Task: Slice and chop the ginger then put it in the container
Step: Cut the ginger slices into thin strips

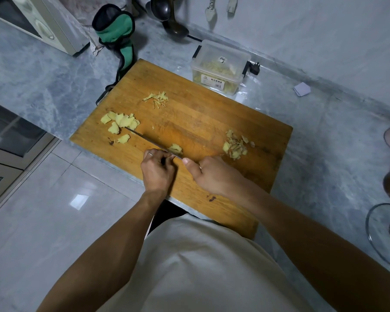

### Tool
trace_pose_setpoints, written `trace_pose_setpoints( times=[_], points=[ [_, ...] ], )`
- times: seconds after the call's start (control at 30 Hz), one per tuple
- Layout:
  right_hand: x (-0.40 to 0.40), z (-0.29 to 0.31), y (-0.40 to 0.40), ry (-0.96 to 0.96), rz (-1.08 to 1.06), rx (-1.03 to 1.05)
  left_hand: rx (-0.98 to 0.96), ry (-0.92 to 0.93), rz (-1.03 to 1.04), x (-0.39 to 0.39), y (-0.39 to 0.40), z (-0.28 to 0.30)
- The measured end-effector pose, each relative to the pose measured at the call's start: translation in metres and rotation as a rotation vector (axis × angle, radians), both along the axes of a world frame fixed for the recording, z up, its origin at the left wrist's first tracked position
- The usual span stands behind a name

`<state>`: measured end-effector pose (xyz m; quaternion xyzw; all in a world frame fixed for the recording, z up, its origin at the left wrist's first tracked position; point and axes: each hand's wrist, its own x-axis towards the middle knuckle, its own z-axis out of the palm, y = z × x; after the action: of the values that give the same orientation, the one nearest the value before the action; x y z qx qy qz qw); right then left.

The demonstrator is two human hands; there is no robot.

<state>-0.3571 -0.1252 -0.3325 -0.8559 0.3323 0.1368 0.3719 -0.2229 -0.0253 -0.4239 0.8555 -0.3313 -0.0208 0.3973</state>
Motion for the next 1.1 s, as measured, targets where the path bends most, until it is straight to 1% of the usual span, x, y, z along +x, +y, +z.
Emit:
trace_pose_setpoints(
  times=[0.17,0.4,0.67,1.1],
  points=[
    [-0.003,-0.005,0.002,-0.017,0.001,0.006,0.022,-0.029,-0.012,0.003,0.001,-0.001],
    [-0.009,0.006,-0.001,-0.066,-0.015,0.008,0.002,0.011,-0.006,0.003,0.001,-0.005],
    [-0.001,0.012,-0.005,-0.047,-0.023,0.035,-0.018,0.043,0.009,0.003,0.001,-0.006],
    [0.005,0.003,0.008,-0.075,-0.044,0.043,0.019,0.005,-0.011,0.004,0.002,-0.003]
  ],
)
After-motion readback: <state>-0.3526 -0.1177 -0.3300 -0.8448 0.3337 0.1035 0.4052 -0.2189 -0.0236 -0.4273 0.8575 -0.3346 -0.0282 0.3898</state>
